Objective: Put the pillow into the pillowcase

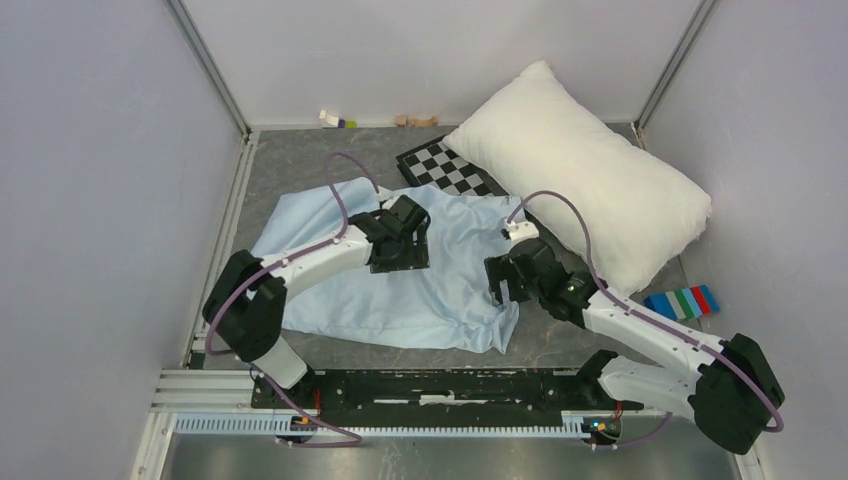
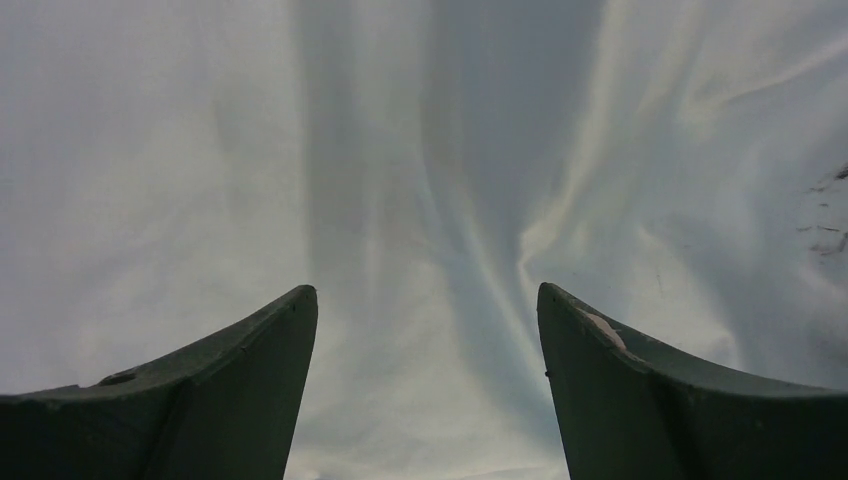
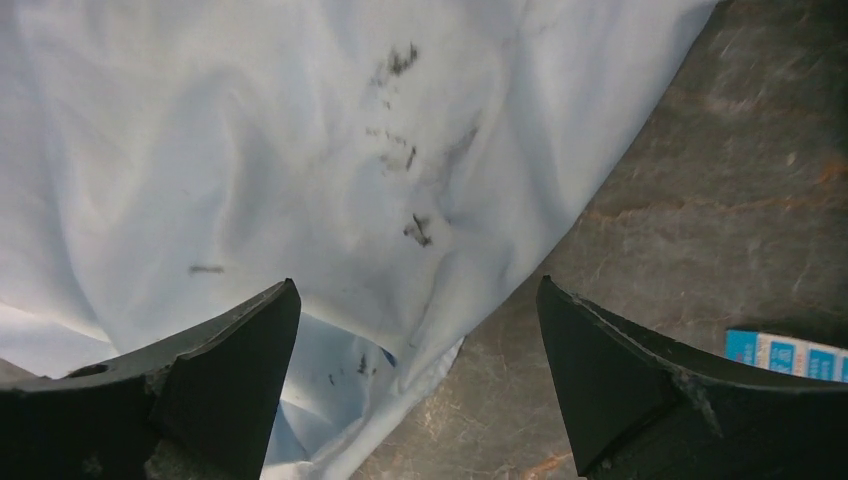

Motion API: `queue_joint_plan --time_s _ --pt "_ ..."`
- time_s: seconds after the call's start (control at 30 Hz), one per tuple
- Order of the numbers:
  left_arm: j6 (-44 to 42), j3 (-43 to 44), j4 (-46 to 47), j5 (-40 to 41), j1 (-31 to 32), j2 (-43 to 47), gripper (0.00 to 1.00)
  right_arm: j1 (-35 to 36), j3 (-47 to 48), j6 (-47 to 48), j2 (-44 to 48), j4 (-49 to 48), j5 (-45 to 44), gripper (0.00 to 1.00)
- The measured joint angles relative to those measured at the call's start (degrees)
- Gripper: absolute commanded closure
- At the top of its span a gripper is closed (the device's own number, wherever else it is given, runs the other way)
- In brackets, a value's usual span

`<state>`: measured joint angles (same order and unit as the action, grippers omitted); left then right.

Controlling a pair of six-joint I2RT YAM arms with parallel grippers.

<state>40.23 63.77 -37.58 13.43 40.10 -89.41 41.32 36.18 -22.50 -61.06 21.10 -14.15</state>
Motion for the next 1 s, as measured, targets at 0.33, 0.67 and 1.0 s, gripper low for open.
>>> queue_joint_plan --time_s 0.33,0.67,1.0 --pt "10.1 -11.1 2.0 3.7 -0.3 -3.2 0.66 12.6 -9.1 -5.7 2.7 -0.4 1.3 0.12" --pt "11.0 -15.6 -1.2 10.7 -15.5 2.3 0.88 20.2 -9.5 -9.4 -1.5 -2.9 -1.1 0.38" --pt "2.0 -10.0 -6.3 11.3 -14.3 10.5 0.27 18.6 -4.0 -6.7 1.1 0.7 -10.1 0.12"
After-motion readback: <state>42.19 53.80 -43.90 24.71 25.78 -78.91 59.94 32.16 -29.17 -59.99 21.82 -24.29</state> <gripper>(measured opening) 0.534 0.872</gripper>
